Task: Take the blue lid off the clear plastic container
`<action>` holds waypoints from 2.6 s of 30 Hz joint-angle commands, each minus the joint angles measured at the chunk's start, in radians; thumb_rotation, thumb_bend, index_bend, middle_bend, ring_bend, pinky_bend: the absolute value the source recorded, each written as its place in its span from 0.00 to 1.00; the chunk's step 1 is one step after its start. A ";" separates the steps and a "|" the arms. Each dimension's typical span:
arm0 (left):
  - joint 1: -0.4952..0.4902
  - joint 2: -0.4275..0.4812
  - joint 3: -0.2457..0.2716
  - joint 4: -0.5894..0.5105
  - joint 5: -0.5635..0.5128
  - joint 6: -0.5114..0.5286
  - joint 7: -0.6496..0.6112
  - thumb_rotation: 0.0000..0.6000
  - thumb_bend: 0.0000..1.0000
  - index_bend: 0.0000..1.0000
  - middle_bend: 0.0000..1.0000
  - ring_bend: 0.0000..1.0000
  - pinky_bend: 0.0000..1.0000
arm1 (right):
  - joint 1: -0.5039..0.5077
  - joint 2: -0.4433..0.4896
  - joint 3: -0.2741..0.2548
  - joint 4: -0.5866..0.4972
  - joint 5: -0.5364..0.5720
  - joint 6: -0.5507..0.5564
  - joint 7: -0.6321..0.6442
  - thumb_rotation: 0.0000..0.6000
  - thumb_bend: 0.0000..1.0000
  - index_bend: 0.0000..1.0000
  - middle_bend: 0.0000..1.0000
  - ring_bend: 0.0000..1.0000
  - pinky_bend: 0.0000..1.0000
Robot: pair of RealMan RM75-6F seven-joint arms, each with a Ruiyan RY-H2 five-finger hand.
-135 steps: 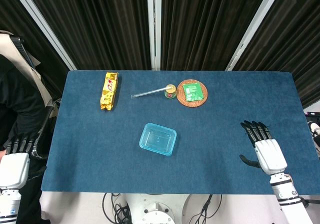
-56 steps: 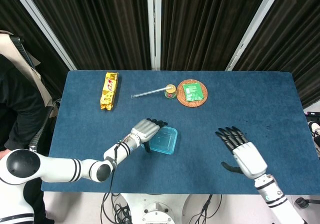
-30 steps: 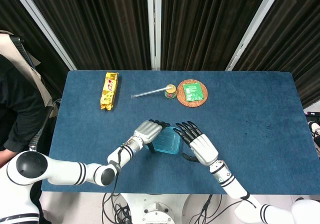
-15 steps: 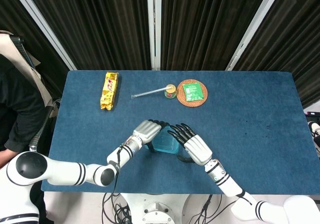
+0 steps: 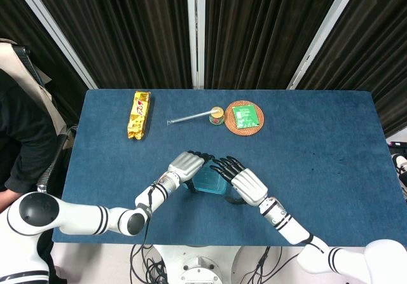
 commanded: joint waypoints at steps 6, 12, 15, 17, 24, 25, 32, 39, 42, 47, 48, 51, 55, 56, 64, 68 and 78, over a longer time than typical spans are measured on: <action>-0.005 -0.001 0.000 -0.006 0.004 0.006 0.012 1.00 0.05 0.15 0.21 0.23 0.33 | 0.012 0.005 0.001 -0.003 0.005 0.012 0.021 1.00 0.11 0.00 0.00 0.00 0.00; -0.007 -0.002 0.000 -0.007 -0.002 0.010 0.019 1.00 0.05 0.15 0.21 0.23 0.33 | 0.020 -0.002 0.002 0.002 0.012 0.013 0.016 1.00 0.11 0.00 0.00 0.00 0.00; -0.008 0.000 0.001 -0.008 -0.006 0.009 0.022 1.00 0.05 0.15 0.21 0.23 0.33 | 0.024 -0.001 0.000 0.000 0.016 0.008 0.015 1.00 0.11 0.00 0.00 0.00 0.00; -0.009 0.001 0.001 -0.008 -0.010 0.008 0.024 1.00 0.05 0.15 0.21 0.23 0.33 | 0.026 0.000 -0.003 -0.001 0.018 0.004 0.016 1.00 0.11 0.00 0.00 0.00 0.00; -0.010 0.003 0.000 -0.007 -0.018 0.000 0.021 1.00 0.05 0.15 0.21 0.23 0.33 | 0.038 -0.002 0.000 0.000 0.027 -0.007 0.023 1.00 0.11 0.00 0.00 0.00 0.00; -0.010 0.004 0.000 -0.008 -0.018 -0.001 0.021 1.00 0.05 0.15 0.21 0.23 0.33 | 0.041 -0.002 0.002 0.000 0.030 -0.010 0.025 1.00 0.11 0.00 0.00 0.00 0.00; -0.008 0.005 0.002 -0.008 -0.017 0.002 0.019 1.00 0.05 0.15 0.21 0.23 0.33 | 0.049 -0.002 0.009 -0.006 0.034 -0.005 0.013 1.00 0.11 0.00 0.00 0.00 0.00; -0.004 0.003 0.004 -0.003 -0.014 0.007 0.019 1.00 0.05 0.15 0.21 0.23 0.33 | 0.044 -0.004 0.009 -0.007 0.040 0.010 0.004 1.00 0.11 0.00 0.00 0.00 0.00; -0.004 0.002 0.005 -0.001 -0.012 0.007 0.021 1.00 0.05 0.15 0.21 0.23 0.33 | 0.044 -0.008 0.009 -0.002 0.037 0.020 0.005 1.00 0.12 0.00 0.00 0.00 0.00; -0.003 -0.001 0.003 0.003 -0.011 0.007 0.020 1.00 0.05 0.15 0.21 0.23 0.33 | 0.044 -0.015 0.012 0.007 0.040 0.029 0.012 1.00 0.23 0.00 0.00 0.00 0.00; -0.003 -0.001 0.003 0.004 -0.010 0.006 0.020 1.00 0.05 0.15 0.21 0.23 0.33 | 0.044 -0.017 0.013 0.009 0.040 0.031 0.014 1.00 0.24 0.00 0.00 0.00 0.00; -0.002 -0.001 0.002 0.007 -0.010 0.003 0.019 1.00 0.05 0.15 0.21 0.23 0.33 | 0.043 -0.025 0.015 0.019 0.038 0.044 0.024 1.00 0.27 0.00 0.00 0.00 0.00; -0.002 -0.001 0.002 0.009 -0.009 0.000 0.018 1.00 0.05 0.15 0.21 0.23 0.33 | 0.042 -0.035 0.016 0.034 0.031 0.065 0.037 1.00 0.32 0.00 0.00 0.00 0.00; -0.002 -0.001 0.002 0.010 -0.008 0.000 0.018 1.00 0.05 0.15 0.21 0.23 0.33 | 0.042 -0.036 0.016 0.037 0.030 0.069 0.040 1.00 0.33 0.00 0.00 0.00 0.00; 0.001 0.003 0.001 0.005 -0.002 0.002 0.016 1.00 0.05 0.15 0.21 0.23 0.33 | 0.042 -0.053 0.021 0.060 0.023 0.099 0.049 1.00 0.46 0.01 0.02 0.00 0.00; 0.005 0.009 -0.002 -0.002 0.005 0.003 0.011 1.00 0.05 0.13 0.19 0.23 0.32 | 0.044 -0.054 0.024 0.063 0.019 0.109 0.041 1.00 0.62 0.22 0.08 0.00 0.00; 0.015 0.015 -0.012 -0.013 0.026 0.005 -0.006 1.00 0.05 0.08 0.16 0.23 0.33 | 0.048 -0.048 0.021 0.055 0.017 0.108 0.014 1.00 0.84 0.52 0.14 0.00 0.00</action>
